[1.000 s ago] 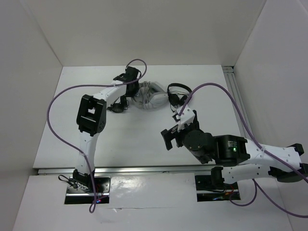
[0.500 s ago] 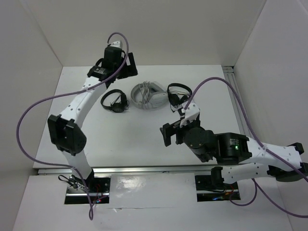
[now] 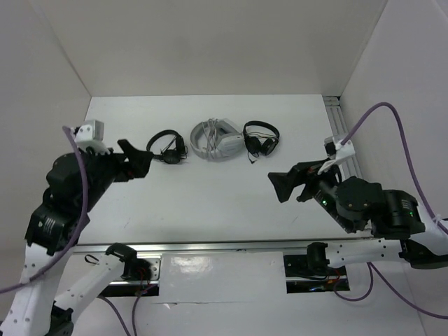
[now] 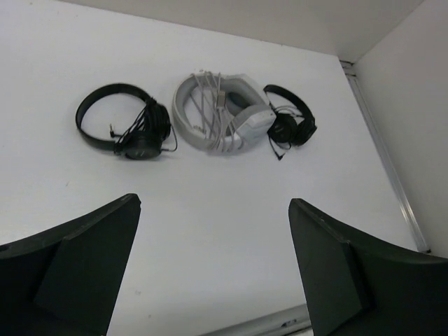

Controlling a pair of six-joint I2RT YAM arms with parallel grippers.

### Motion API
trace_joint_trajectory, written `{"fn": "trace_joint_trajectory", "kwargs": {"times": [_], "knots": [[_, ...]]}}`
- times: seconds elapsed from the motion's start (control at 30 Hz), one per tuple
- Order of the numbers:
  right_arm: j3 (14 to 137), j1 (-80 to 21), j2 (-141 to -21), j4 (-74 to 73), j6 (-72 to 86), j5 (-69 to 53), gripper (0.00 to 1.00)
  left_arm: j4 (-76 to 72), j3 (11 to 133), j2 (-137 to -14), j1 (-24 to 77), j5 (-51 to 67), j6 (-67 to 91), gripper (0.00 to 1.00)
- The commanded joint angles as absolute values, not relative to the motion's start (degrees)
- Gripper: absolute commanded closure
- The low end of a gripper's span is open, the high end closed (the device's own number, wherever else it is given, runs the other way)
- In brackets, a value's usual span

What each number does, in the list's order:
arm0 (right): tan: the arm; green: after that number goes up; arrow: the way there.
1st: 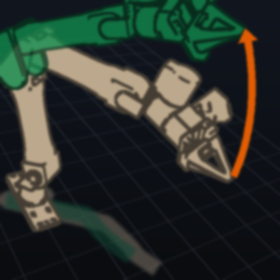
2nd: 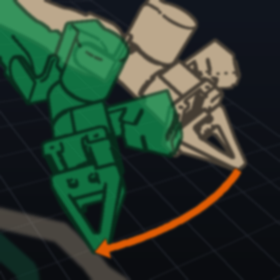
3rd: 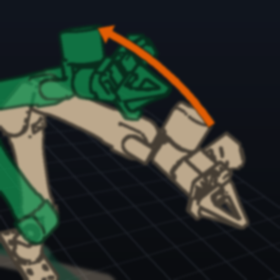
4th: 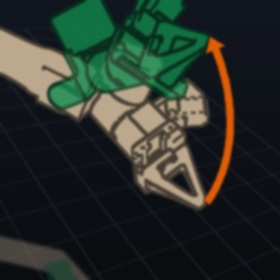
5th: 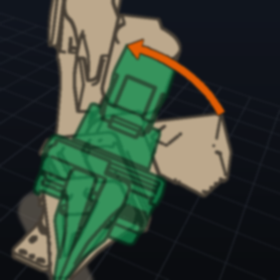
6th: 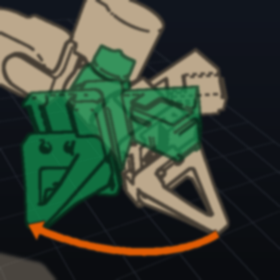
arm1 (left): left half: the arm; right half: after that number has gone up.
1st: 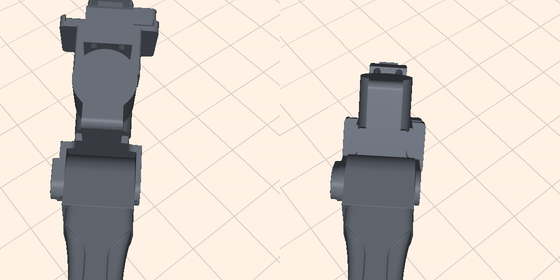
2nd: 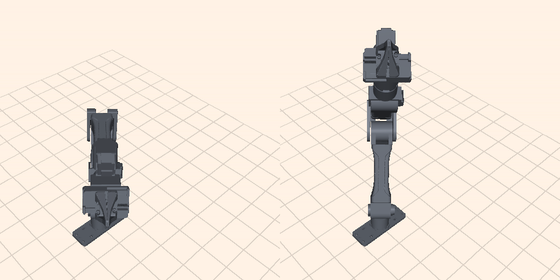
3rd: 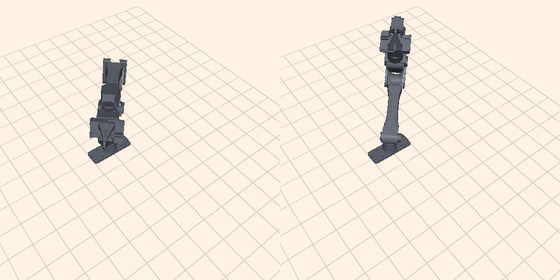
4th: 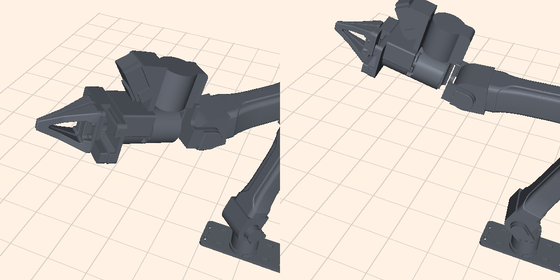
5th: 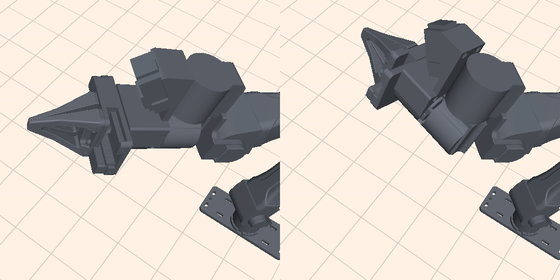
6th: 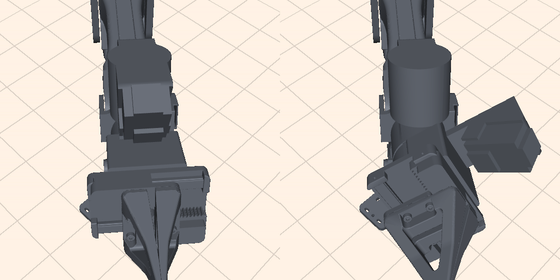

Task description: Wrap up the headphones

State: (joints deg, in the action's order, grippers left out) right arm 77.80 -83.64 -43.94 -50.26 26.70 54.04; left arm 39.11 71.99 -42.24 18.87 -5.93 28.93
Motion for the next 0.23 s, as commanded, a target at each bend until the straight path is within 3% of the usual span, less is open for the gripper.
{"fn": "trace_joint_trajectory", "kwargs": {"times": [0.0, 0.2], "knots": [[80.4, -83.9, -42.4, -54.3, 28.3, 55.2, 0.0, 45.1, 65.6, -36.9, 18.5, -3.3, 27.6, 0.0], [80.4, -83.4, -43.1, -55.2, 27.8, 56.0, 0.0, 50.3, 63.9, -30.1, 18.5, -6.5, 28.1, 0.0]]}}
